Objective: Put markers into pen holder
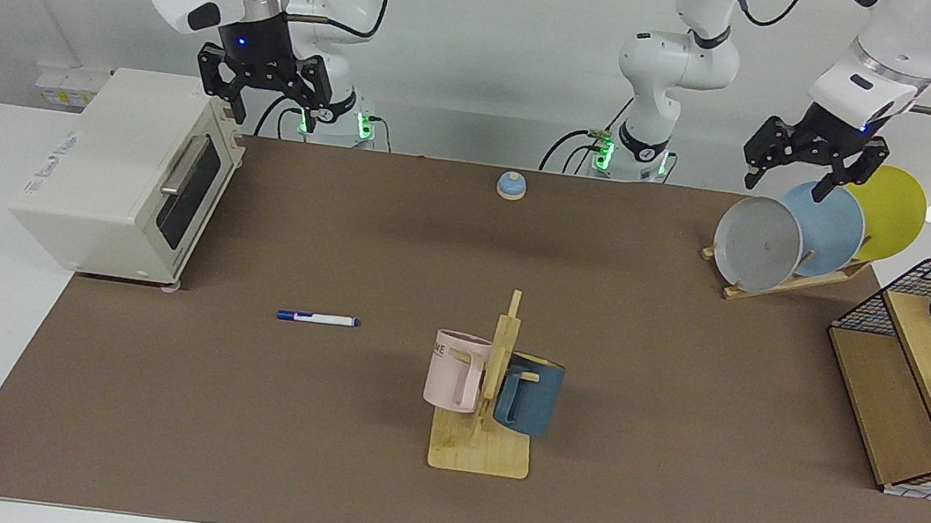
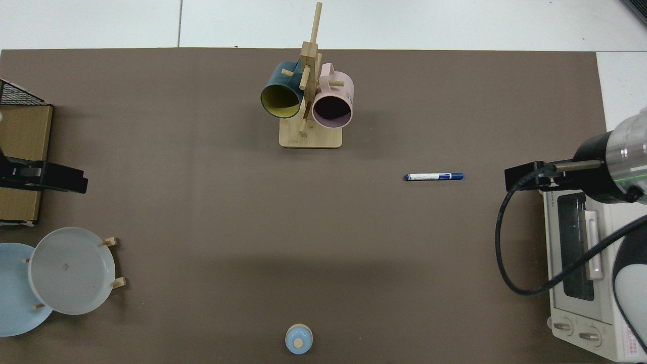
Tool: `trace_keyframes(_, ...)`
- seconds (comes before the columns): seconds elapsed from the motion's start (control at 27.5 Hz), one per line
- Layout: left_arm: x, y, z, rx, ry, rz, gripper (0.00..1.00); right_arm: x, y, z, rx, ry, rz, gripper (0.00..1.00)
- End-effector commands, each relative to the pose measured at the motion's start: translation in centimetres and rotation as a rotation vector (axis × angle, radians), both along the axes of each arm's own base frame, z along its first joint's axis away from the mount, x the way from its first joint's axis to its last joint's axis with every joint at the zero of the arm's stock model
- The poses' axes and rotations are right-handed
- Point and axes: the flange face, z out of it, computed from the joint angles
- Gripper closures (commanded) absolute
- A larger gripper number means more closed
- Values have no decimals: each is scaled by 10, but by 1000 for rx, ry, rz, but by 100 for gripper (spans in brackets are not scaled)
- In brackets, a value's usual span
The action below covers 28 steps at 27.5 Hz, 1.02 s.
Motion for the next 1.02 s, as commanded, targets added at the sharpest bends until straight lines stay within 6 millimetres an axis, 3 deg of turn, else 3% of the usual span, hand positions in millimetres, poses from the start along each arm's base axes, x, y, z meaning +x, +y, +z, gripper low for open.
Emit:
trace_keyframes(0.0,-7,2,1,11,-1,8,0,1,-2,0,10,-9,18,0)
trace_keyframes(0.98,-7,2,1,11,-1,8,0,-2,-2,3,9,-14,15,0)
